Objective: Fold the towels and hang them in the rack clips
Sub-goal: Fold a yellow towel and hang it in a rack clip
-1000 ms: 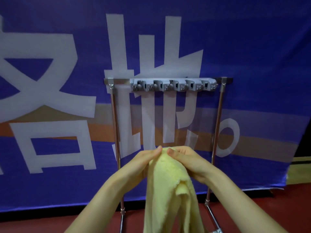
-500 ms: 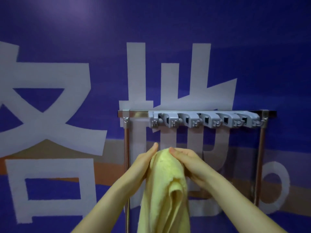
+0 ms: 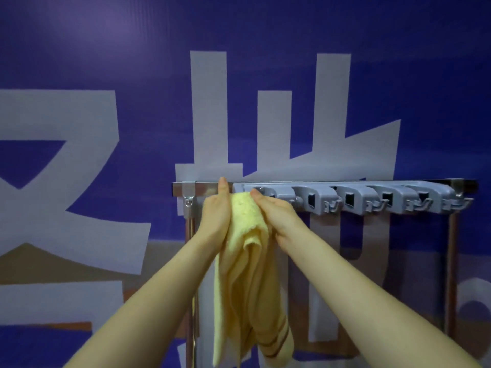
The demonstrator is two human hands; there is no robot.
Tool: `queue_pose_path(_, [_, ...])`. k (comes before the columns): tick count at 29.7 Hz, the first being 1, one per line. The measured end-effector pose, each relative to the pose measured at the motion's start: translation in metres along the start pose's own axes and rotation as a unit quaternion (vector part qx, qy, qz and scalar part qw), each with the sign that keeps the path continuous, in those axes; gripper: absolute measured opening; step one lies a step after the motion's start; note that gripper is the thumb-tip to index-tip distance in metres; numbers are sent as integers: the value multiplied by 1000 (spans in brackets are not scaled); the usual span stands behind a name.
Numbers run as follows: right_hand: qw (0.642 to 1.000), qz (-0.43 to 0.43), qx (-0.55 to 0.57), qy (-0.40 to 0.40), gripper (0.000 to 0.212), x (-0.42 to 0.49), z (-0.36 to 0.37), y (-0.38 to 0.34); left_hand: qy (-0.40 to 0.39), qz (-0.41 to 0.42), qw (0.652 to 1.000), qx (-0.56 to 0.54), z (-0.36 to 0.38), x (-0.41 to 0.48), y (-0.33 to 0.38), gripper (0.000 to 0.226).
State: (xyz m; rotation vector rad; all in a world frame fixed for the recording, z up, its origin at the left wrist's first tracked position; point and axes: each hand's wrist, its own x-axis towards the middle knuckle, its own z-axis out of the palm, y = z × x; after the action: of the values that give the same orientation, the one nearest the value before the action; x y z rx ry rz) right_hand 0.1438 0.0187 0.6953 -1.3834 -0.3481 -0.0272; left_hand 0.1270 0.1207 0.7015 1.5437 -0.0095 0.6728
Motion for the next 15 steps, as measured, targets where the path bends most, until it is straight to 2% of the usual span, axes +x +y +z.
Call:
queue_pose_path(5, [999,30,-14,41,29,5,3,-2,26,25,998,54,11,3,-15,59])
queue_pose_path(8, [996,73,-2,43,29,7,0,5,15,56,974,221,8,-7,-17,70])
queue_pose_path(11, [998,32,-40,45,43,-2,-8,14,-46,53,937,341,1,-17,-12,79])
queue_pose_path(13, [998,-7,-51,38,50,-13,-12,19,-77,45,935,345,-7,-22,-17,92])
queue_pose_path(15, [998,-28,-53,18,46,-29,-15,21,-114,59,952,279,-18,-31,-29,105])
